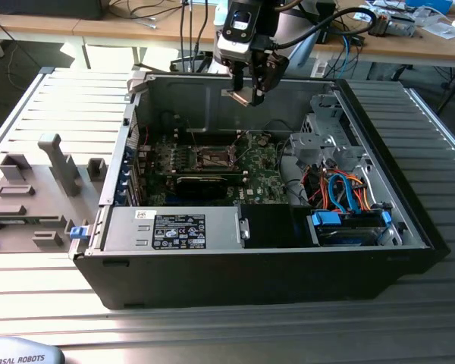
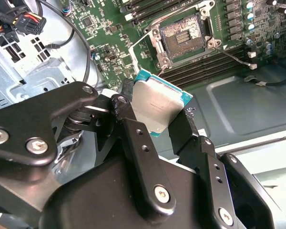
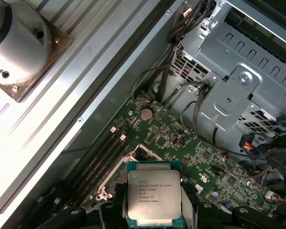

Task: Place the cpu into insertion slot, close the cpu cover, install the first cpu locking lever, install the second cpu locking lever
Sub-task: 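Place the cpu into insertion slot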

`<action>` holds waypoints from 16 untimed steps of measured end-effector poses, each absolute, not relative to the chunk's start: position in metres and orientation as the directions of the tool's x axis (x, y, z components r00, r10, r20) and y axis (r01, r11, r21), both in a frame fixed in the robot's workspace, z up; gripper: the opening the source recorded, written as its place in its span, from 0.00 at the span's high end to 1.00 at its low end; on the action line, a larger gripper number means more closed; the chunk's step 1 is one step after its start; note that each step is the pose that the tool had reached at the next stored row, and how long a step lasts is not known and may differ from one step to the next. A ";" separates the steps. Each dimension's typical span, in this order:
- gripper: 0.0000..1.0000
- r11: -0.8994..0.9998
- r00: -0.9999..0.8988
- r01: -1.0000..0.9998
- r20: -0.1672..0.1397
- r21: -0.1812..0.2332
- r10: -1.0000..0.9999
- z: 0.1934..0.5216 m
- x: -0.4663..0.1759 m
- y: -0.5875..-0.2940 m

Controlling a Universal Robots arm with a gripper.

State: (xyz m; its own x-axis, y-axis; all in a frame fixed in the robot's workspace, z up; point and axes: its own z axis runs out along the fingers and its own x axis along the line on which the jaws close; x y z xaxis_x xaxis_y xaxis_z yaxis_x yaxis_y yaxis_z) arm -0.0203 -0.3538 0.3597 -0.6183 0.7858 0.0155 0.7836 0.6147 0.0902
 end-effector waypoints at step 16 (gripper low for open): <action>0.46 0.602 -0.605 0.794 0.016 0.090 0.796 0.359 -0.020 -0.354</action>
State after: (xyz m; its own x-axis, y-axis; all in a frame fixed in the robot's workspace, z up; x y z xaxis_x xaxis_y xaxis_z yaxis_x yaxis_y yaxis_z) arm -0.0203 -0.3538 0.3595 -0.6052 0.7959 0.0156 0.7936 0.6017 0.0903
